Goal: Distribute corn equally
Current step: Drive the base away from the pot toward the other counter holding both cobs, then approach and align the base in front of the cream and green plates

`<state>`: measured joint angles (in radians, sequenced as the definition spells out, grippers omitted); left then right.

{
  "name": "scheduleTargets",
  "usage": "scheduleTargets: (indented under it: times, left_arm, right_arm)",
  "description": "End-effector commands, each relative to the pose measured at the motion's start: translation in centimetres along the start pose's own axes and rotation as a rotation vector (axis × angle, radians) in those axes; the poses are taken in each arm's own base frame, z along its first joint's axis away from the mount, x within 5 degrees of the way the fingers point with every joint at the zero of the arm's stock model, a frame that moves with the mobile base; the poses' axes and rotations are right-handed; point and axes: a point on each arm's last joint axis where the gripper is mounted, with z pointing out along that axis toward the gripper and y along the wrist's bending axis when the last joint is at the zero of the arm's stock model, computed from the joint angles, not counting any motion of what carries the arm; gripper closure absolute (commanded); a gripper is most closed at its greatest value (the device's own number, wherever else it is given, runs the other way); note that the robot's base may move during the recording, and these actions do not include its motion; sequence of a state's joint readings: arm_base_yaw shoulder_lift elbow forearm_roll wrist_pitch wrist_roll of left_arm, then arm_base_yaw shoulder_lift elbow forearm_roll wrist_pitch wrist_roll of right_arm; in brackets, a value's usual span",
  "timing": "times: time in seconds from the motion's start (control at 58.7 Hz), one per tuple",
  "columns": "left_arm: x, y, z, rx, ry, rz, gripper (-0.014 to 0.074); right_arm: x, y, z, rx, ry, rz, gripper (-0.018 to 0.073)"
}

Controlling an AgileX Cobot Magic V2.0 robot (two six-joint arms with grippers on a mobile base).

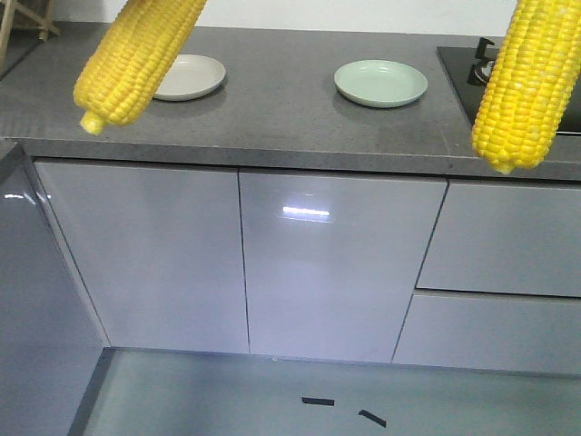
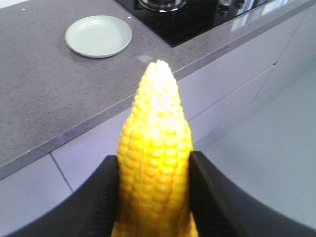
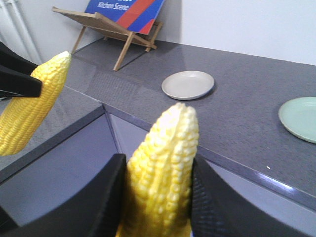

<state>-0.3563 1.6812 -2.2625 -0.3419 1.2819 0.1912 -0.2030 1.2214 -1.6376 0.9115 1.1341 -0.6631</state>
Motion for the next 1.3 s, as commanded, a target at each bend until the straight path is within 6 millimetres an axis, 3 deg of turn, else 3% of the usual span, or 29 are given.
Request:
scheduleTargets:
  times: [0.0, 1.278]
  left_arm:
    - [-0.85, -1.07, -2.62, 0.013, -0.097, 0.008, 0.0603]
    - [-0.85, -1.07, -2.62, 0.013, -0.097, 0.008, 0.0603]
  right_arm:
    - [-1.25, 0.67, -0.93, 0.004, -0.096, -0.008, 0.0564]
    - [-1.27, 0.76, -1.01, 0.005, -0.098, -0.010, 0.0564]
